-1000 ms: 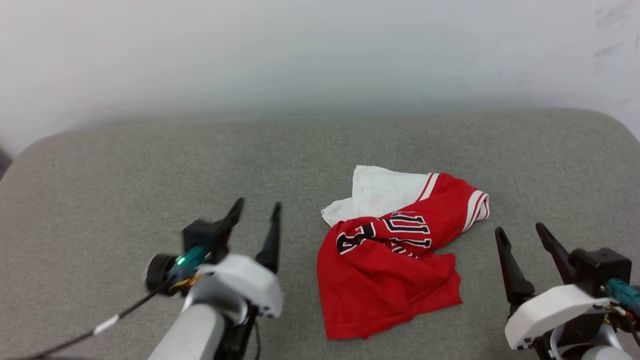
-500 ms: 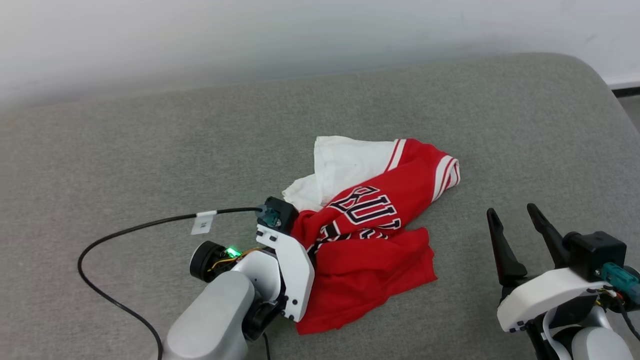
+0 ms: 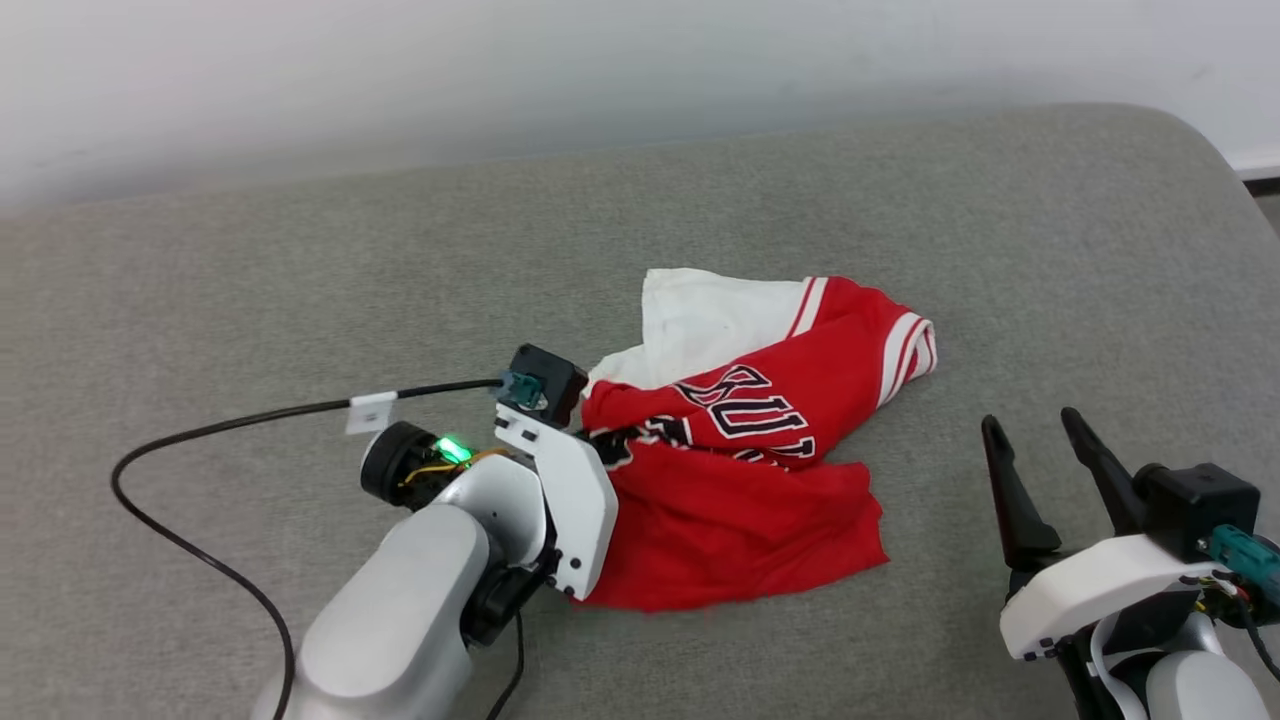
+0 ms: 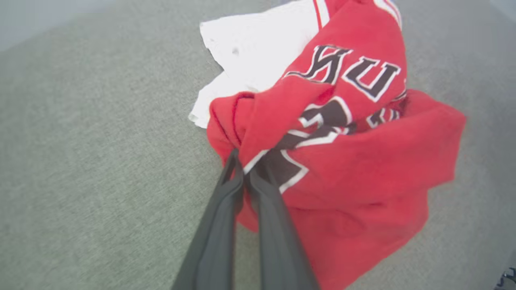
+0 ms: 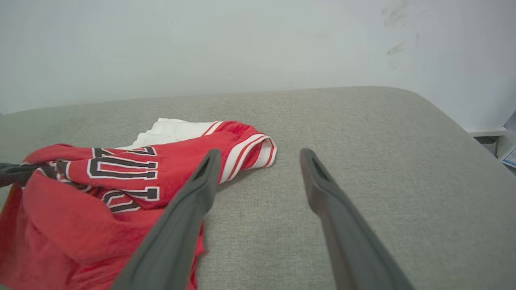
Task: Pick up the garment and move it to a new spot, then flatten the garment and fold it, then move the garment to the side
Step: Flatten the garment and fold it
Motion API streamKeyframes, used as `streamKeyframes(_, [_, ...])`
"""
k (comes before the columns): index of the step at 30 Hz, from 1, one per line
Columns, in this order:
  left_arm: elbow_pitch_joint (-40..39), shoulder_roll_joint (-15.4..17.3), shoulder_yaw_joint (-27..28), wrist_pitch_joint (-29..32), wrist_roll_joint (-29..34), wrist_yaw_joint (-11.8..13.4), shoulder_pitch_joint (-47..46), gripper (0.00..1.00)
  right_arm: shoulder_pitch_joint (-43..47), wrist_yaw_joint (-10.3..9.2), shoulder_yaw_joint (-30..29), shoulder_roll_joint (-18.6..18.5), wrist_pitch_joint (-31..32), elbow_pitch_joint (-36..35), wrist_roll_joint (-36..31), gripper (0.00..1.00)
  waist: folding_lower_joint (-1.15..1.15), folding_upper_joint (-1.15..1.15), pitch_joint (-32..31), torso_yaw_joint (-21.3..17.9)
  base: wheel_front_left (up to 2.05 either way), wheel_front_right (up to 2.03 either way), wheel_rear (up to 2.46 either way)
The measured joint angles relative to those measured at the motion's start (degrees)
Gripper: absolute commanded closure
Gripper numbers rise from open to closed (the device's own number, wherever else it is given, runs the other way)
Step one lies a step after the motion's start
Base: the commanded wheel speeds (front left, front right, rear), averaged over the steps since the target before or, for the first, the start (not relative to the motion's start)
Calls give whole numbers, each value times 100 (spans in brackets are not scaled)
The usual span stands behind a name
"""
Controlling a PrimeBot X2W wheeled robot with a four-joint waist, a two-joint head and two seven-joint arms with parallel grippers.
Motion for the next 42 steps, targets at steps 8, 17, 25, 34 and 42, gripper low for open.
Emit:
streamKeyframes(8, [-1505, 535, 269, -345, -10, 498, 1021, 100, 172, -1, -204, 3, 97, -155, -100, 0, 0, 0, -226, 436, 0, 0, 0])
streamKeyframes(17, [-2258, 790, 495, -80, -705, 1204, 3184, 100, 328, -1, -153, 3, 238, -354, -142, 0, 0, 0, -457, 723, 0, 0, 0])
streamKeyframes(25, [-2151, 642, 570, -178, -933, 1337, 3554, 0, 427, -1, -125, 2, 324, -415, -142, 0, 0, 0, -545, 706, 0, 0, 0])
streamKeyframes(34, [-2293, 623, 760, -1009, -475, 964, 2190, 0, 435, -1, -160, 2, 387, -526, -142, 0, 0, 0, -479, 602, 0, 0, 0])
streamKeyframes(42, [-1469, 666, 547, -12, -561, 357, 598, 0, 180, 0, -26, 7, 320, -504, -86, 0, 0, 0, -92, 348, 0, 0, 0])
